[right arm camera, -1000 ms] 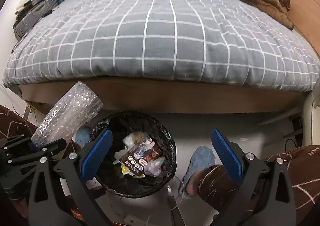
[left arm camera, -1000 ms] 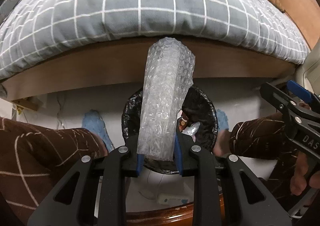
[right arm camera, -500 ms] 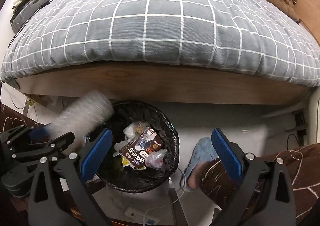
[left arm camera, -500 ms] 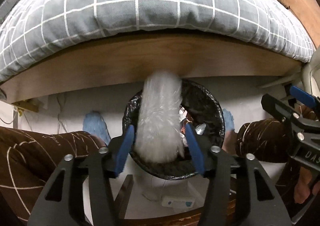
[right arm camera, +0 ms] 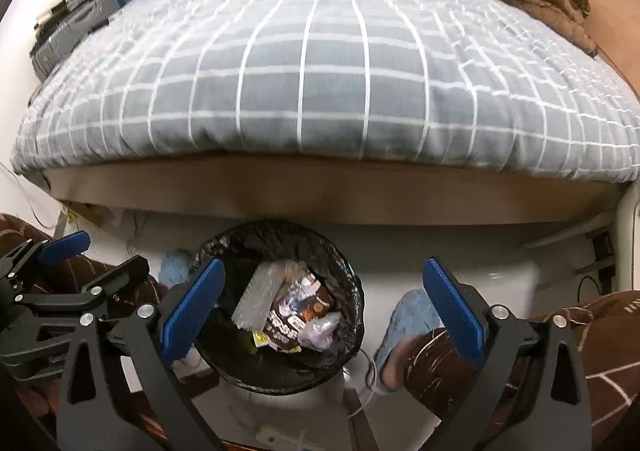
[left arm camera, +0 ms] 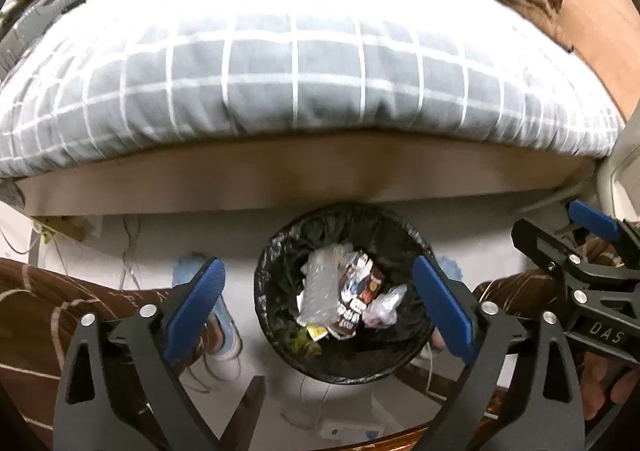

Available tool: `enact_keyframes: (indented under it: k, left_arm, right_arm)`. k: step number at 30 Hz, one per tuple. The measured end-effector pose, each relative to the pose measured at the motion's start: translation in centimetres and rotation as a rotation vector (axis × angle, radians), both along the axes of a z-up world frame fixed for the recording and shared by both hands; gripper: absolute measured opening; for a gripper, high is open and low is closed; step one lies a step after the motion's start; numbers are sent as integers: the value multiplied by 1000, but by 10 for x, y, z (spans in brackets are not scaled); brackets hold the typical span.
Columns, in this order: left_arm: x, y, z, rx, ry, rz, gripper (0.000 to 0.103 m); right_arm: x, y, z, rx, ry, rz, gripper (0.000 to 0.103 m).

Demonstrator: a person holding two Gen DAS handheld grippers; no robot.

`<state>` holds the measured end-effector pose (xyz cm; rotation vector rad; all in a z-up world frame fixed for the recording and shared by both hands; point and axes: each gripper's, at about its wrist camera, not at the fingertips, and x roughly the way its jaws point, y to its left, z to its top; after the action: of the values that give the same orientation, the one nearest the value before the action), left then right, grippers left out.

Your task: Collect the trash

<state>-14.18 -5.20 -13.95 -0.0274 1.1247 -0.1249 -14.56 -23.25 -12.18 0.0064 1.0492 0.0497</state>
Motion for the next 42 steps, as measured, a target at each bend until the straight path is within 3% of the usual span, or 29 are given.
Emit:
enact_keyframes:
  k: [4,17,25,42]
  left_arm:
    - [-4,7,34,-38,-56,19,97]
    - [-40,15,135,-30,-234,18,97]
    - [-53,17,148,-27,-253,27,97]
    - [-59,13,153,-36,-262,21,97]
  right_arm:
    - [-5,-2,27,7,-53,-17,95]
    - [-47,1,126,-12,-239,-27,95]
    - [-66,1,150,-8,-270,-25,95]
    - [-71,1,154,-4,-279,-28,95]
